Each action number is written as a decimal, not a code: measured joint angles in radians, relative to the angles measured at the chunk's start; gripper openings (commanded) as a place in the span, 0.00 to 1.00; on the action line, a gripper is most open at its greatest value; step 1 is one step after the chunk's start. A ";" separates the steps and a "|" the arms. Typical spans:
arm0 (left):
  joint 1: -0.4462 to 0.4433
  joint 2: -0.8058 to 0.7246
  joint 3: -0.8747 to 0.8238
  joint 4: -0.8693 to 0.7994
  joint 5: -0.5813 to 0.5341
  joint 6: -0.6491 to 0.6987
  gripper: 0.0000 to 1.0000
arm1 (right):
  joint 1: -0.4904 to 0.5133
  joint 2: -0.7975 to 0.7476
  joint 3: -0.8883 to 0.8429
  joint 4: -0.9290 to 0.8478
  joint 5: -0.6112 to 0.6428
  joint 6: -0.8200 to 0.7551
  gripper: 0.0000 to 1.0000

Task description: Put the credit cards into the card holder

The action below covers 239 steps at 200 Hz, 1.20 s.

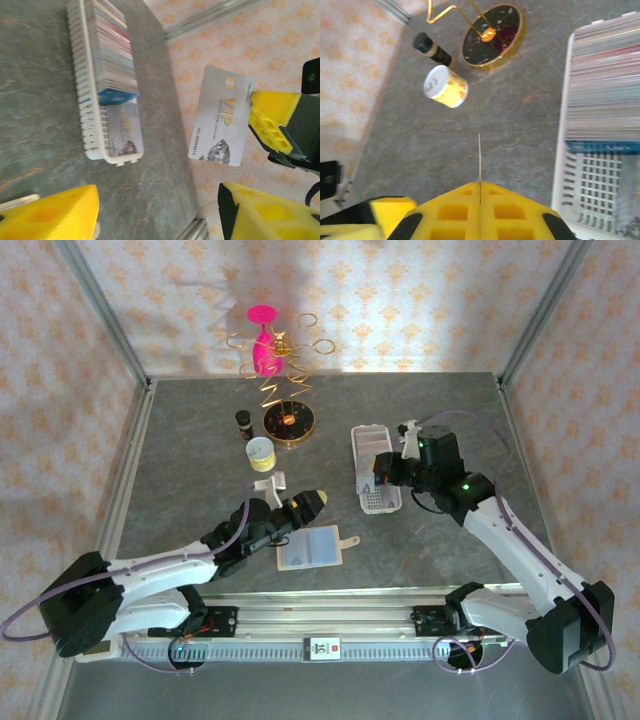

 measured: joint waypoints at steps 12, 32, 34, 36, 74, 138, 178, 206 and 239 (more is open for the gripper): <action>0.000 0.040 0.022 0.044 0.023 -0.006 0.66 | 0.004 -0.009 -0.003 0.019 -0.019 0.022 0.00; 0.000 0.096 0.047 0.138 0.054 -0.024 0.66 | 0.015 -0.020 -0.008 0.047 -0.041 0.051 0.00; 0.000 0.101 0.049 0.147 0.058 -0.026 0.66 | 0.016 -0.021 -0.009 0.050 -0.043 0.054 0.00; 0.000 0.108 0.051 0.158 0.062 -0.030 0.66 | 0.018 -0.023 -0.010 0.053 -0.045 0.056 0.00; 0.005 0.210 0.079 0.297 0.126 -0.075 0.61 | 0.048 -0.041 -0.021 0.098 -0.076 0.101 0.00; 0.007 0.238 0.086 0.460 0.177 -0.134 0.14 | 0.073 -0.064 -0.051 0.176 -0.103 0.168 0.00; 0.006 0.224 0.073 0.570 0.206 -0.170 0.00 | 0.073 -0.115 -0.118 0.285 -0.114 0.254 0.22; 0.007 0.201 0.054 0.614 0.202 -0.189 0.00 | 0.095 -0.178 -0.191 0.388 -0.153 0.332 0.40; 0.007 0.182 0.050 0.642 0.203 -0.206 0.00 | 0.143 -0.221 -0.248 0.473 -0.183 0.404 0.37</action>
